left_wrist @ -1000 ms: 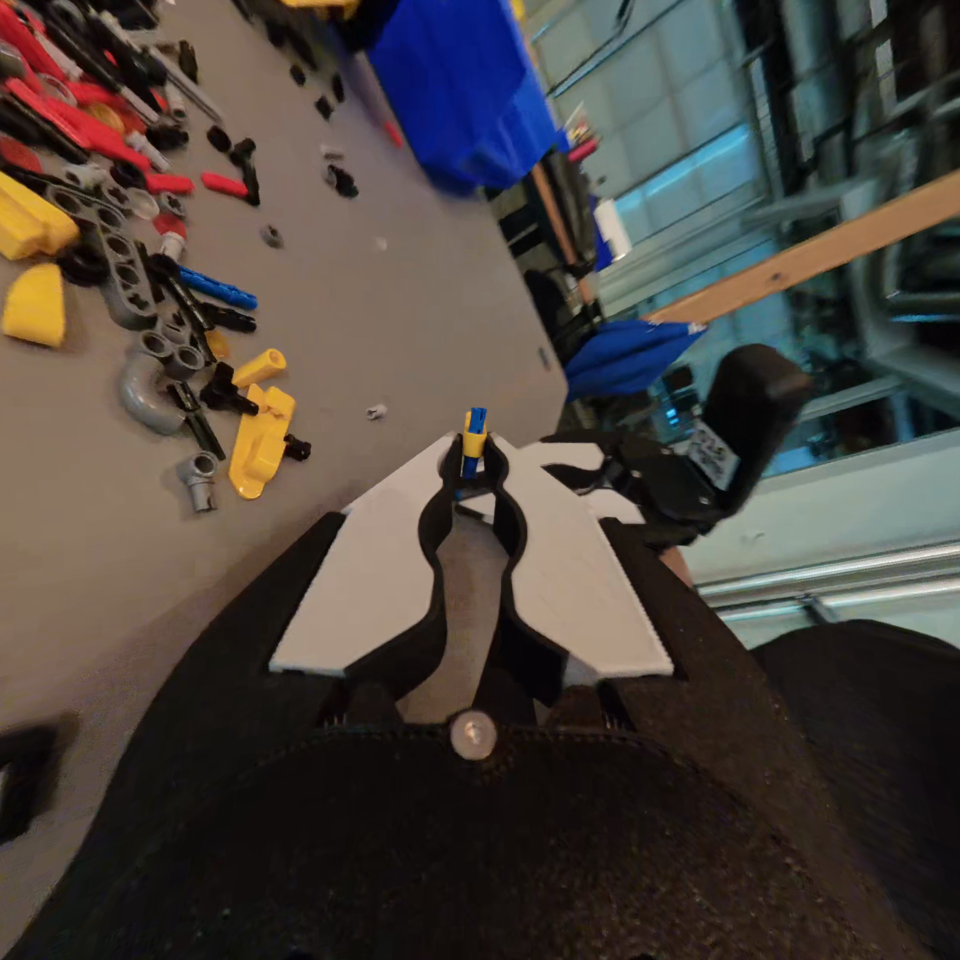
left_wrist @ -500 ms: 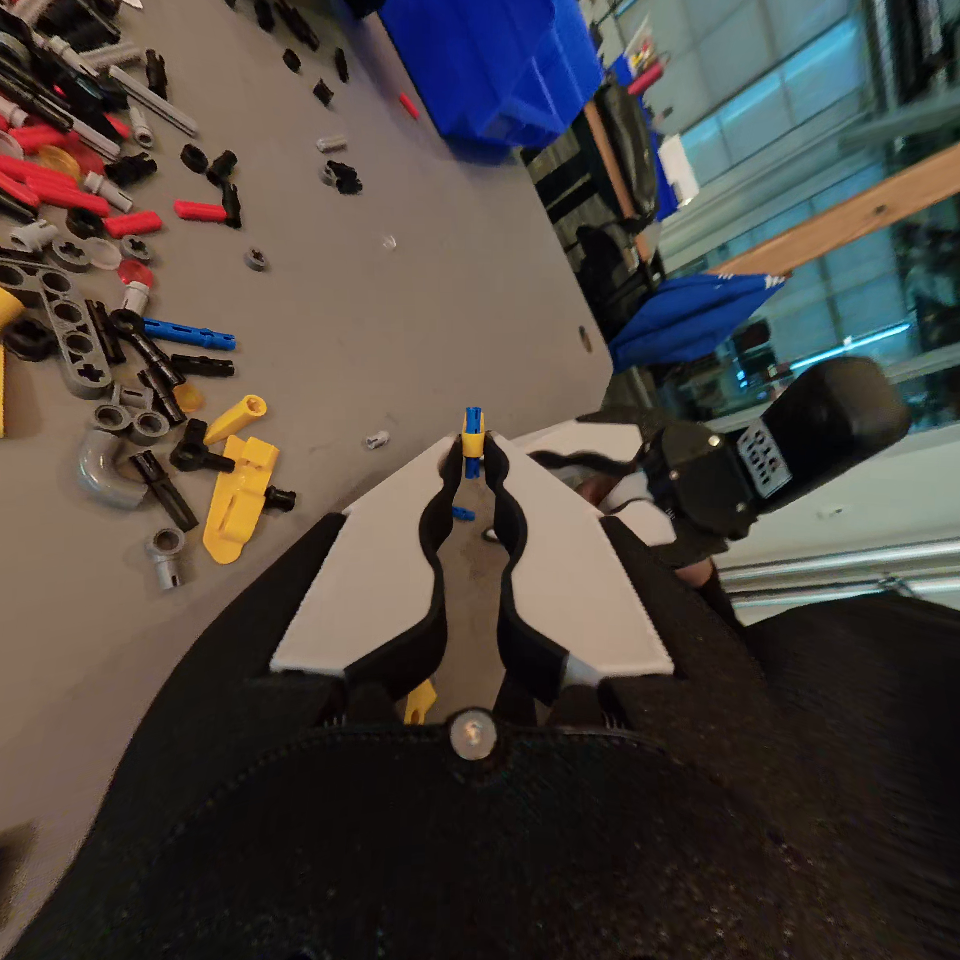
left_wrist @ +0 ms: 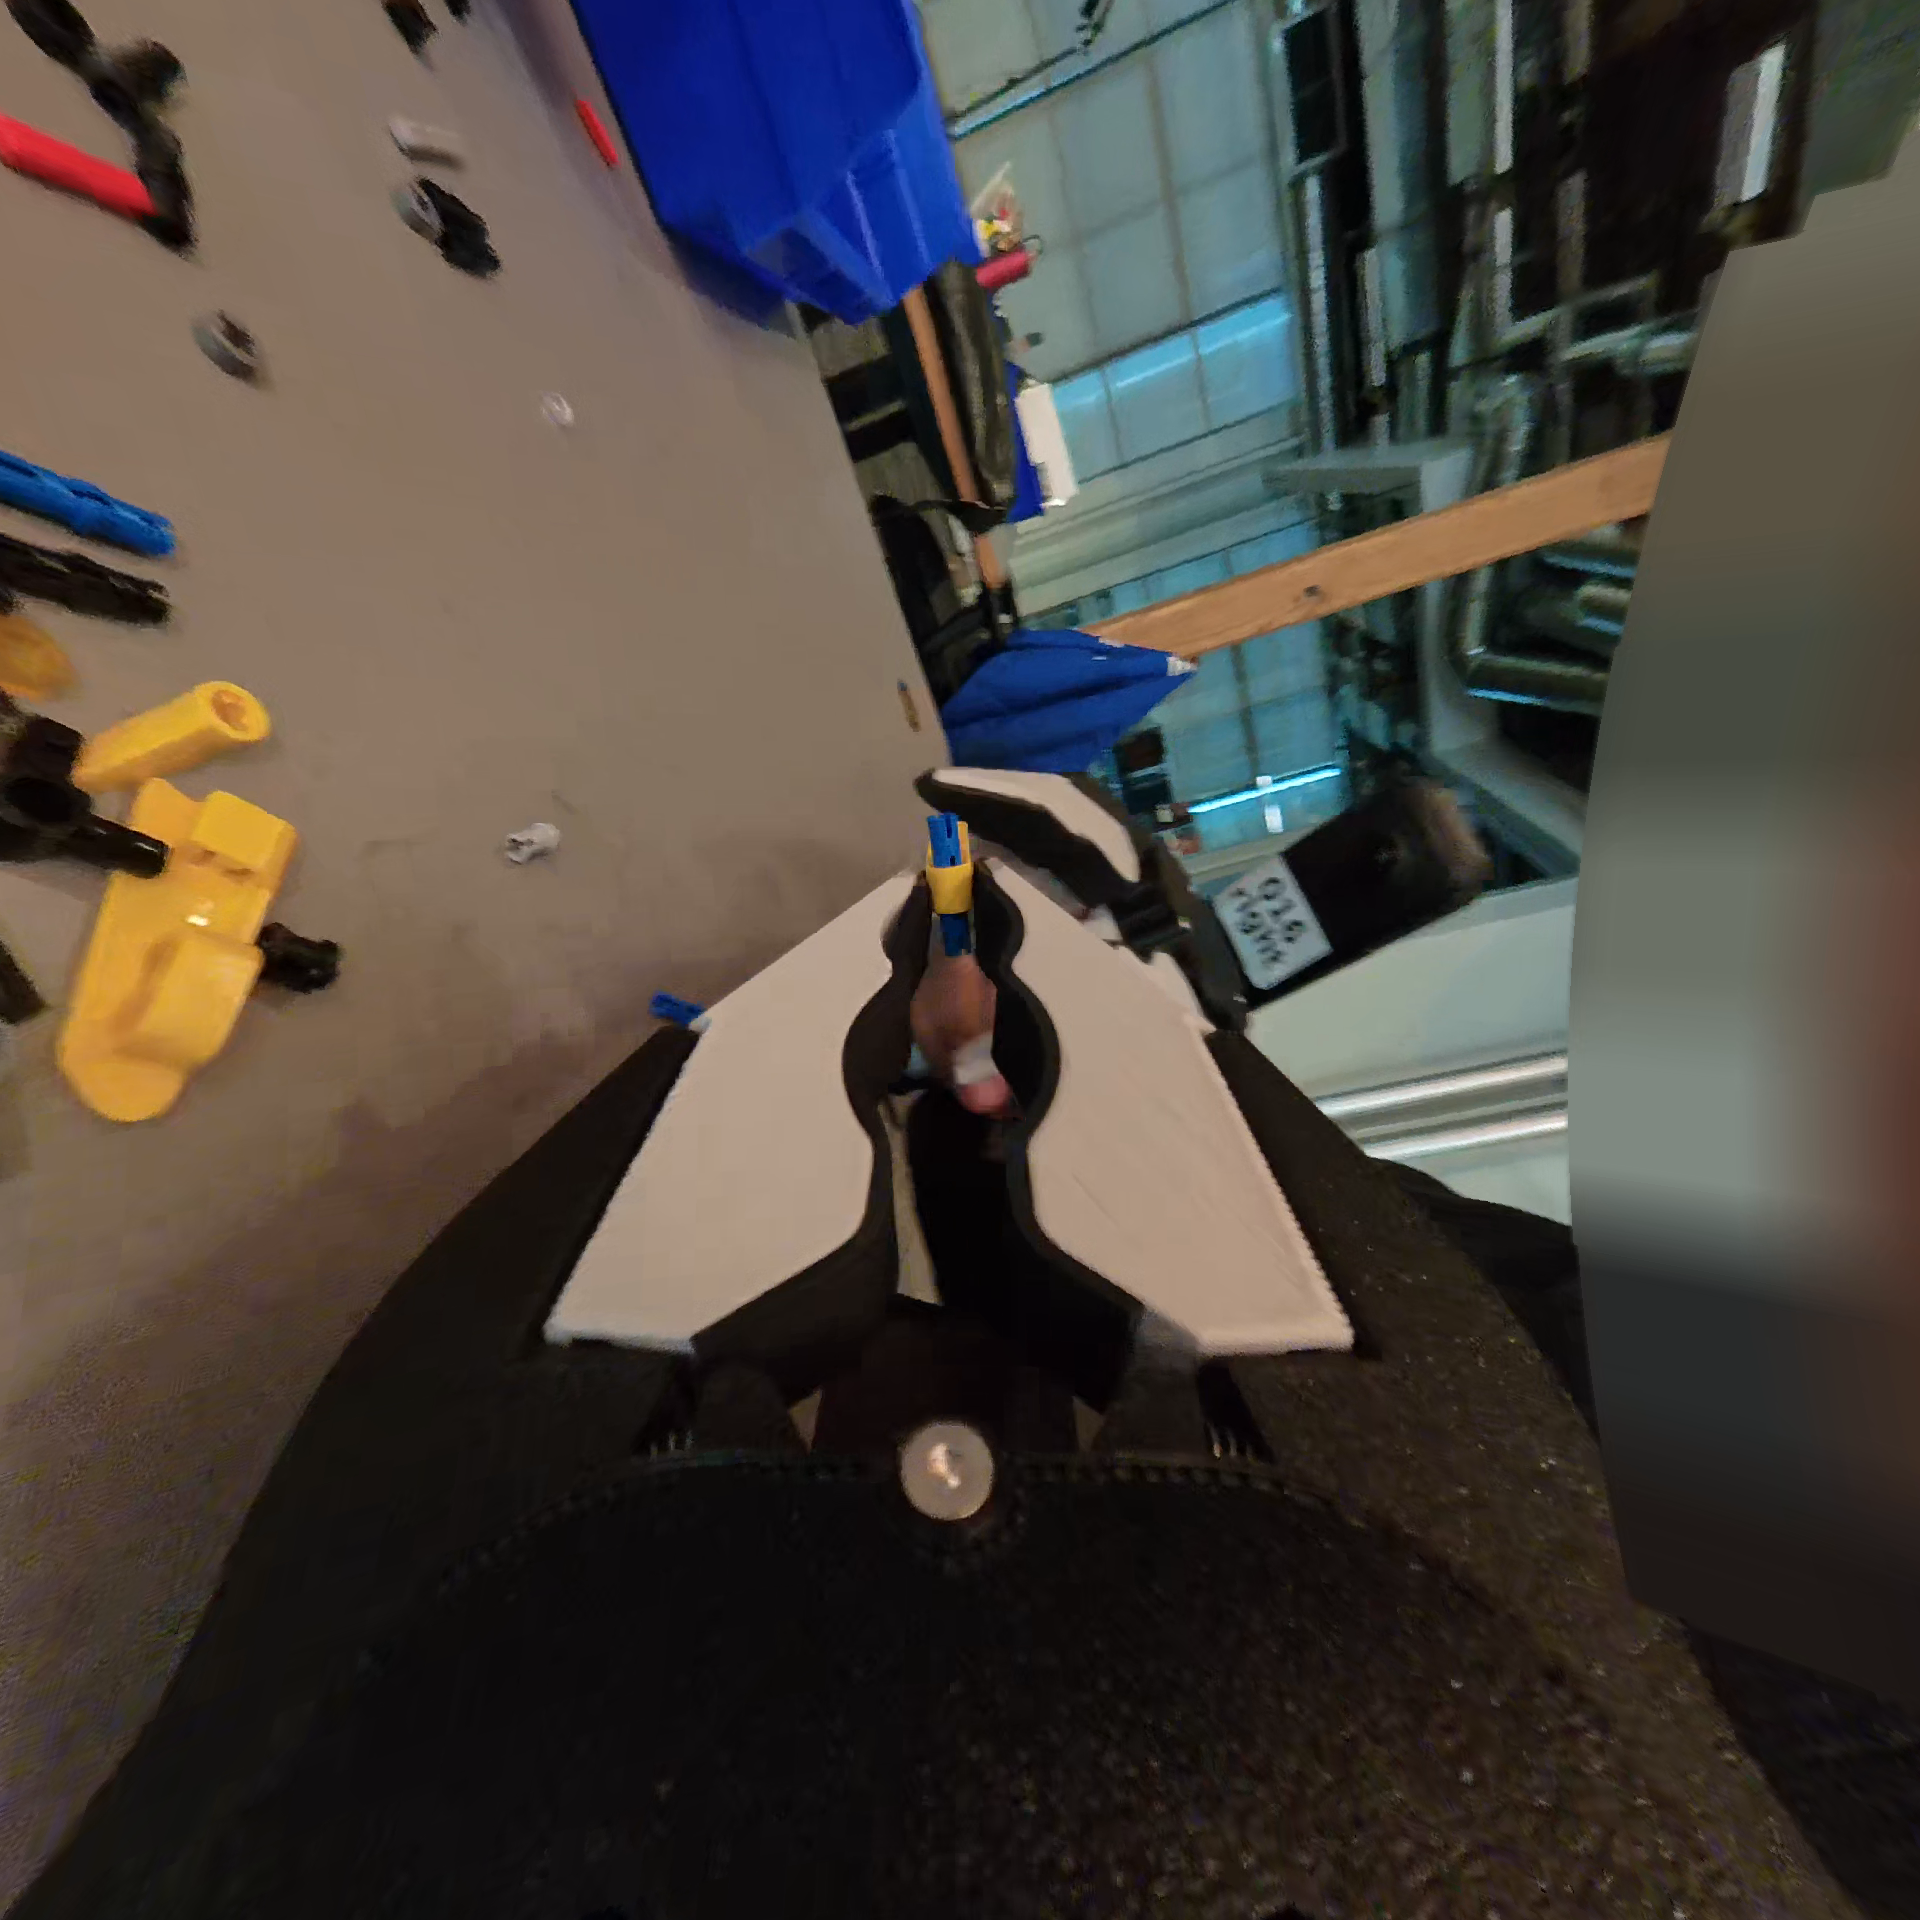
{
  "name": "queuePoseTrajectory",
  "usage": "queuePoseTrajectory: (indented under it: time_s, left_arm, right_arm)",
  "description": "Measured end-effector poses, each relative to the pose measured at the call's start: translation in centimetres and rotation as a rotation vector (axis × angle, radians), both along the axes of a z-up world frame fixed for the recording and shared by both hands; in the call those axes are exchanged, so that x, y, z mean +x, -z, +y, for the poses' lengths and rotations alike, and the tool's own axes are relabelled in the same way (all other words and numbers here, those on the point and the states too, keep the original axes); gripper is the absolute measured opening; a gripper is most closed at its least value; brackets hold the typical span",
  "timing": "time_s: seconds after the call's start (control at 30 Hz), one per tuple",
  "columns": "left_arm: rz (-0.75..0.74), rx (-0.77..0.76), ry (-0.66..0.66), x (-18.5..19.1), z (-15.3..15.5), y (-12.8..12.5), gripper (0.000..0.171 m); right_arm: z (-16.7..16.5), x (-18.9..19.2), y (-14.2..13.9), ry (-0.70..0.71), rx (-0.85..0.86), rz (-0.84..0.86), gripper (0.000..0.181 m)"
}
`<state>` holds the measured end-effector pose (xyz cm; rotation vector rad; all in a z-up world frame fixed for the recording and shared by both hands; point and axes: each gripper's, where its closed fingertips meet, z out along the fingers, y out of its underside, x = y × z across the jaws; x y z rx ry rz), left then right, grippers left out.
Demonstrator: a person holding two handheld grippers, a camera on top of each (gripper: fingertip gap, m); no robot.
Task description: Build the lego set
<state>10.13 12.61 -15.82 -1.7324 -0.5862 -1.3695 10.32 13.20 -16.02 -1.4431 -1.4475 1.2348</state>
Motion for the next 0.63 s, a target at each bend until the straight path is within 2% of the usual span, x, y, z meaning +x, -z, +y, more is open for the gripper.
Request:
queuePoseTrajectory:
  time_s: [0.1,0.17,0.23,0.27,0.3,0.33,0.37,0.4,0.43,0.57,0.63]
  left_arm:
    - [-0.110,-0.009,0.069,1.0,-0.5,-0.4,0.005]
    - [-0.093,-0.004,0.080,1.1,-0.6,-0.4,0.005]
    - [-0.073,0.016,0.107,1.3,-0.9,-0.7,0.006]
    - [-0.054,0.022,0.126,1.5,-1.0,-0.8,0.009]
    - [-0.023,0.022,0.144,1.7,-1.1,-0.6,0.025]
    - [0.024,0.027,0.156,1.8,-1.2,-0.4,0.046]
    - [0.088,0.041,0.147,1.6,-1.2,-0.2,0.060]
    - [0.167,0.075,0.129,1.2,-1.2,-0.3,0.073]
    - [0.262,0.106,0.106,0.8,-1.1,-0.4,0.079]
    - [0.663,0.272,0.053,-0.4,-1.3,-1.0,0.081]
    - [0.772,0.350,0.065,0.1,-1.4,-1.3,0.081]
  right_arm:
    - [-0.2,-0.2,0.2,-0.026,0.013,-0.003,0.026]
    - [-0.7,-0.1,-0.2,-0.059,0.034,0.027,0.016]
    - [-0.9,0.0,-0.6,-0.081,0.041,0.044,0.015]
    - [-0.9,0.1,-0.8,-0.086,0.040,0.051,0.014]
    - [-0.7,0.2,-1.0,-0.081,0.036,0.059,0.008]
    - [-0.4,0.2,-1.2,-0.067,0.021,0.068,0.007]
    - [0.0,0.2,-1.3,-0.060,-0.015,0.069,0.007]
    - [0.1,0.3,-1.4,-0.066,-0.072,0.063,0.007]
    - [0.2,0.4,-1.5,-0.077,-0.140,0.060,0.007]
    - [-0.5,0.8,-2.4,-0.199,-0.531,0.045,0.007]
    - [-1.8,1.1,-3.1,-0.322,-0.784,0.026,0.008]
